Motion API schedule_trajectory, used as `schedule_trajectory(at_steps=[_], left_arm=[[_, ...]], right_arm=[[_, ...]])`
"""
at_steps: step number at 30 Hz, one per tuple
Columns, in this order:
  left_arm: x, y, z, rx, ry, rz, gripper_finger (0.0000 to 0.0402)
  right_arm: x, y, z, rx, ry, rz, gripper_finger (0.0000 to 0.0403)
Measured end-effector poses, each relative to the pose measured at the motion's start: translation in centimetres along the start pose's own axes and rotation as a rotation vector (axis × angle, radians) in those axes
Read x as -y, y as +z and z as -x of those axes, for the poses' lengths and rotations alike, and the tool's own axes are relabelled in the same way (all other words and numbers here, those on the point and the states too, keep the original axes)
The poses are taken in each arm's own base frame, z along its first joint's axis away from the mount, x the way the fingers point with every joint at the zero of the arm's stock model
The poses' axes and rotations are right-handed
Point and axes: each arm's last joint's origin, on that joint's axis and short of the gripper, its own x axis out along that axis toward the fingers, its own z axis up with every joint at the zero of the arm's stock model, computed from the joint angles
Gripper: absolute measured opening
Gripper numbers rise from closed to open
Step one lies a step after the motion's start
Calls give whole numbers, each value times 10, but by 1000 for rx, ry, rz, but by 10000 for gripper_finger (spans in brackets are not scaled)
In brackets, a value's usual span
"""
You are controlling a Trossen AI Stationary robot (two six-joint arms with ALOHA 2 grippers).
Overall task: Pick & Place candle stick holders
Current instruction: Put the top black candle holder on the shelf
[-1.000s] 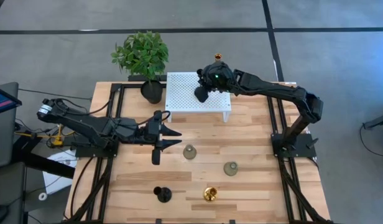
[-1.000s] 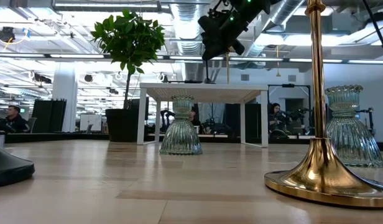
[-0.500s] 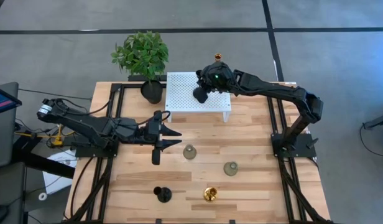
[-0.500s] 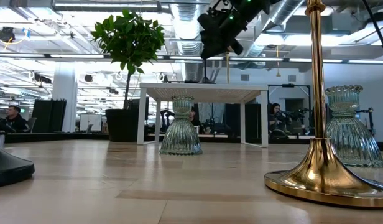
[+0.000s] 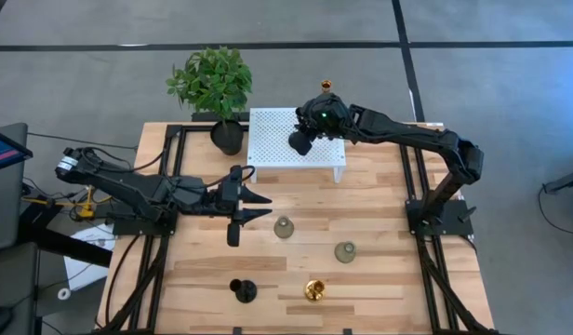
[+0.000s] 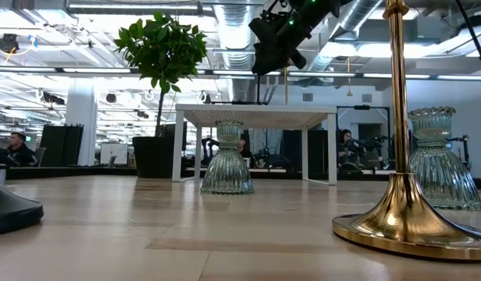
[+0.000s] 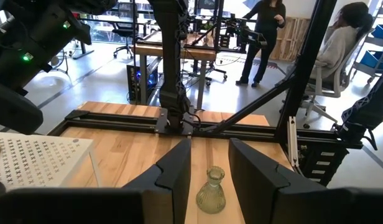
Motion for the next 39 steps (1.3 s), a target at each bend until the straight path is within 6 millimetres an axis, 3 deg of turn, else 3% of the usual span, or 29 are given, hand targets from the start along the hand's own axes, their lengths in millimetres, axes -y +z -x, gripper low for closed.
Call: schedule_trajectory(at_steps=[25, 29, 32, 37, 39], left_arm=[[0, 0, 0, -2, 0, -1, 108], [0, 0, 0, -4, 0, -1, 108], [0, 0, 0, -4, 0, -1, 108], [0, -1, 0, -6, 0, -2, 108], [0, -1, 0, -7, 0, -2, 108]], right_arm=[[-7, -18, 16, -192, 10, 129, 88], [-9, -26, 20, -283, 99, 146, 87], [-16, -30, 22, -313, 151, 159, 73], [-29, -29, 24, -275, 186, 241, 10], [-33, -28, 25, -258, 196, 253, 8]])
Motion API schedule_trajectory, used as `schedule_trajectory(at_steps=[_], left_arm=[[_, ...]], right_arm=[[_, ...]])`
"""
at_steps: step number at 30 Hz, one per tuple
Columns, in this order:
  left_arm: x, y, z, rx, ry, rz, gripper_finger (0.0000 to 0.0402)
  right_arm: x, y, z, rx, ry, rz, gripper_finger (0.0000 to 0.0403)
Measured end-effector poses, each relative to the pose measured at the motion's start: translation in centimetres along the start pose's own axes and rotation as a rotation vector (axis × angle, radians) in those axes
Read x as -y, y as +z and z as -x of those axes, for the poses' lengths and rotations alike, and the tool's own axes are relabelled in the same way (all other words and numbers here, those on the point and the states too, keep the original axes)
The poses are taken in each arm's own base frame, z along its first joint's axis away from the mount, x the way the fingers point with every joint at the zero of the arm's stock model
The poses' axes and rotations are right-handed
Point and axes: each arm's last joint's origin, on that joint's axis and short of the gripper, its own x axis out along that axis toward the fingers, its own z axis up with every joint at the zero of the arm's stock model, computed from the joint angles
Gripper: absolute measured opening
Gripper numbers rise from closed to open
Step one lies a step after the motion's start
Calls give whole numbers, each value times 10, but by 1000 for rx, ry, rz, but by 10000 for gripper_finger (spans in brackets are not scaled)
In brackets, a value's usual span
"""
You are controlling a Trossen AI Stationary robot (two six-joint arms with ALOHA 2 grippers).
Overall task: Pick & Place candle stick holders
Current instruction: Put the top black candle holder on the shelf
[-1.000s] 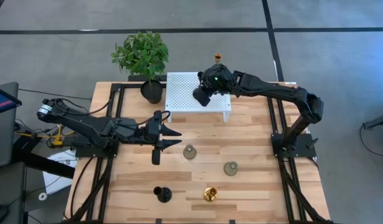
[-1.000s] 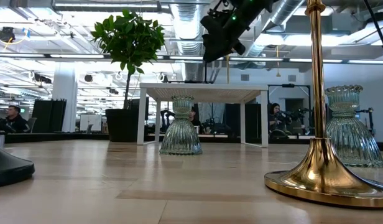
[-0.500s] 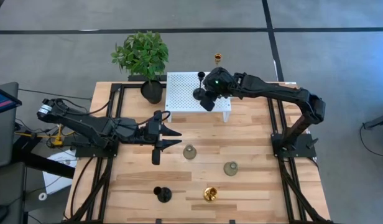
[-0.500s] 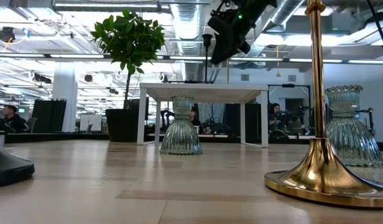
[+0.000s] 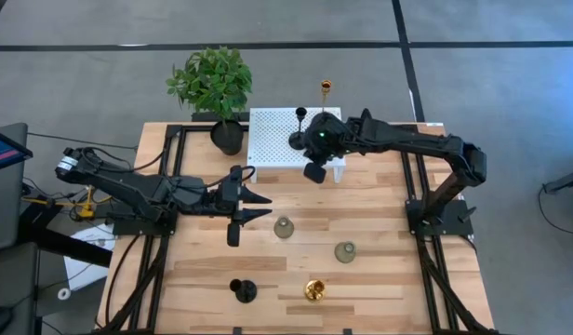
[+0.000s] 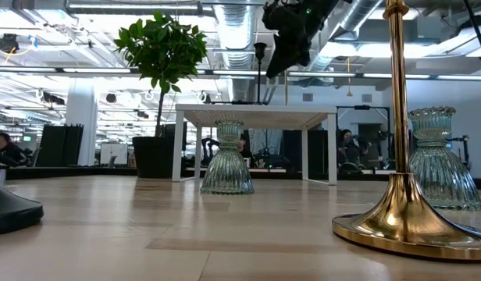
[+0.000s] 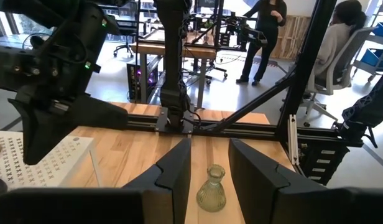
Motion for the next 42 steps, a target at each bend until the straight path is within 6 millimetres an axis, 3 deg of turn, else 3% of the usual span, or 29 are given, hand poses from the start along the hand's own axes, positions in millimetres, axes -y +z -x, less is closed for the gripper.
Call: schedule_trajectory(at_steps=[17, 28, 42], left_arm=[[0, 0, 0, -2, 0, -1, 108], [0, -1, 0, -9, 0, 0, 108], [0, -1, 0, -8, 1, 0, 108]], right_arm=[[-9, -19, -30, 28, -65, 20, 0], [-10, -18, -70, 18, -121, 44, 0], [0, -14, -68, 66, -155, 24, 0]])
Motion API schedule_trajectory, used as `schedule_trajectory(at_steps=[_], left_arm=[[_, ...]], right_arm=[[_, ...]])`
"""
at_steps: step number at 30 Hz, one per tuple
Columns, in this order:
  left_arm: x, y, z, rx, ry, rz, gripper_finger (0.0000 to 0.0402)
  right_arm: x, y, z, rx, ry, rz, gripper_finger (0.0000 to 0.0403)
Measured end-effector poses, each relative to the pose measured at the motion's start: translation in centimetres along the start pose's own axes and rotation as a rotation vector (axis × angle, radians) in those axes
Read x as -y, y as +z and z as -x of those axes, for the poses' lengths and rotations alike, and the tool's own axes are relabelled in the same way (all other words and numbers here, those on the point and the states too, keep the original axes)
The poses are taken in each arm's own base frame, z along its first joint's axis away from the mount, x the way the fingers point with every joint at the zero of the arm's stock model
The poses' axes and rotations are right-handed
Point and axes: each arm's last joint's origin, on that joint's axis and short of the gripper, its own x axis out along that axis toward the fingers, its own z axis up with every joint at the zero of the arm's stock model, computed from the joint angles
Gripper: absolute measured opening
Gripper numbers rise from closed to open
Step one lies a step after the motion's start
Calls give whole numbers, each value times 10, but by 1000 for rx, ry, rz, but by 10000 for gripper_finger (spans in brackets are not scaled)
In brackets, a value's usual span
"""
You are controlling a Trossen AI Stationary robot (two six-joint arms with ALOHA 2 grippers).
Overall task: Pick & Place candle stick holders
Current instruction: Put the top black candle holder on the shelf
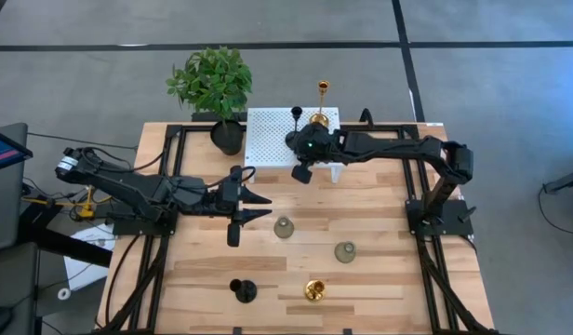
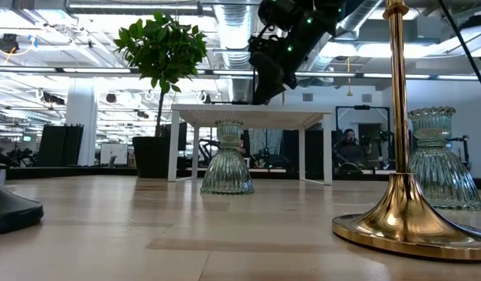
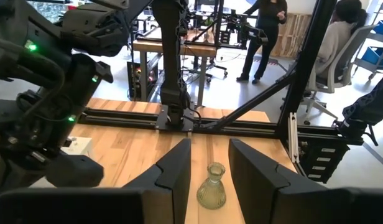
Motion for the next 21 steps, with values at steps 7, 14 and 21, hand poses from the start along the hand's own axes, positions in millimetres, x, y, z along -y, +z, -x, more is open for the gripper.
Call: schedule_trajectory(at_steps=[7, 14, 21], left_arm=[[0, 0, 0, 0, 0, 0, 108], [0, 0, 0, 0, 0, 0, 108], [0, 0, 0, 0, 0, 0, 108]], right_arm=[[3, 4, -1, 37, -3, -14, 0], [10, 8, -1, 86, -12, -38, 0], [20, 10, -3, 108, -52, -62, 0]])
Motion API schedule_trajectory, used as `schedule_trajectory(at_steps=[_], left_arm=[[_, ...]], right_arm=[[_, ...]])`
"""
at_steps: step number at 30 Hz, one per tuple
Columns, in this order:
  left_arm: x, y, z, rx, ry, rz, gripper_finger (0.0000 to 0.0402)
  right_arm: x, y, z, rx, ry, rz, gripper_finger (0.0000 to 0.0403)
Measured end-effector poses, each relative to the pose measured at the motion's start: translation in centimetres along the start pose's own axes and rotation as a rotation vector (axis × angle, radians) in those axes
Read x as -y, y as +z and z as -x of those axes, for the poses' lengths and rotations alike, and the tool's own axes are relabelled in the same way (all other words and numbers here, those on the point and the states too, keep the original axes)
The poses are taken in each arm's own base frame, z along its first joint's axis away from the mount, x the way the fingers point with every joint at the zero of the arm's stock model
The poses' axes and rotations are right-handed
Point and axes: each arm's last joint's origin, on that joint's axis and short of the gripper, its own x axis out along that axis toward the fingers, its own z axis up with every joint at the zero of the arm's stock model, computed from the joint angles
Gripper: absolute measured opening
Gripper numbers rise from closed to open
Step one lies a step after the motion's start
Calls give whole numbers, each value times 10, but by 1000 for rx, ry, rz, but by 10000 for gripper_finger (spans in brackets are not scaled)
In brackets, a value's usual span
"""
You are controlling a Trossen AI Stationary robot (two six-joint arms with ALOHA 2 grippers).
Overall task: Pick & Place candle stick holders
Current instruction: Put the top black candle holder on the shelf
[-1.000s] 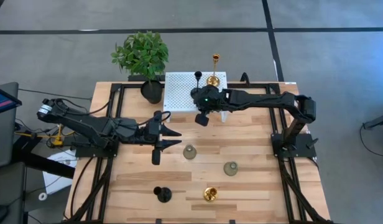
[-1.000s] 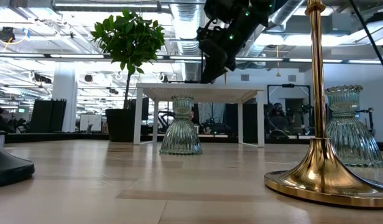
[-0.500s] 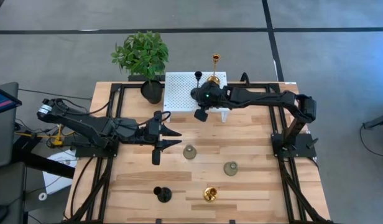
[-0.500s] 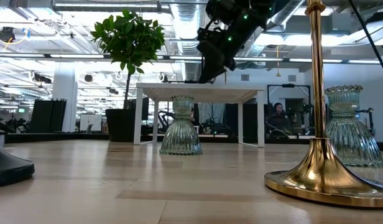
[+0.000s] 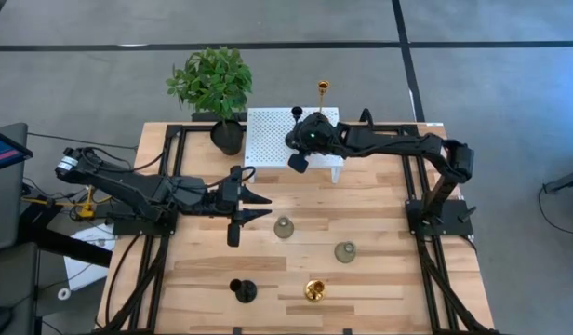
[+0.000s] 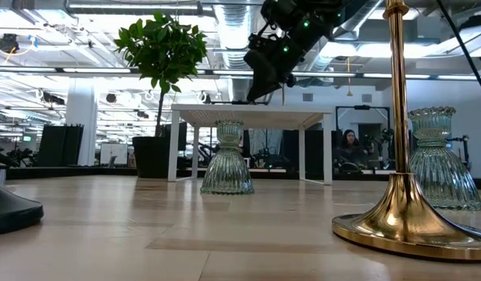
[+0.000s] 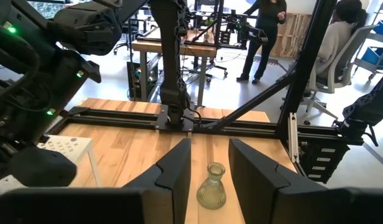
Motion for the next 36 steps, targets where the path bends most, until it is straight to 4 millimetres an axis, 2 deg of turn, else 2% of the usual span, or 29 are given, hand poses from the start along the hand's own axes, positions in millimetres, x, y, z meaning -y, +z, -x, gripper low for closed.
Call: schedule_trajectory(at_steps=[25, 36], left_arm=[[0, 0, 0, 0, 0, 0, 108], [0, 0, 0, -1, 0, 0, 108]], right_arm=[[35, 5, -6, 69, -80, -72, 0], [39, 9, -6, 116, -60, -85, 0]])
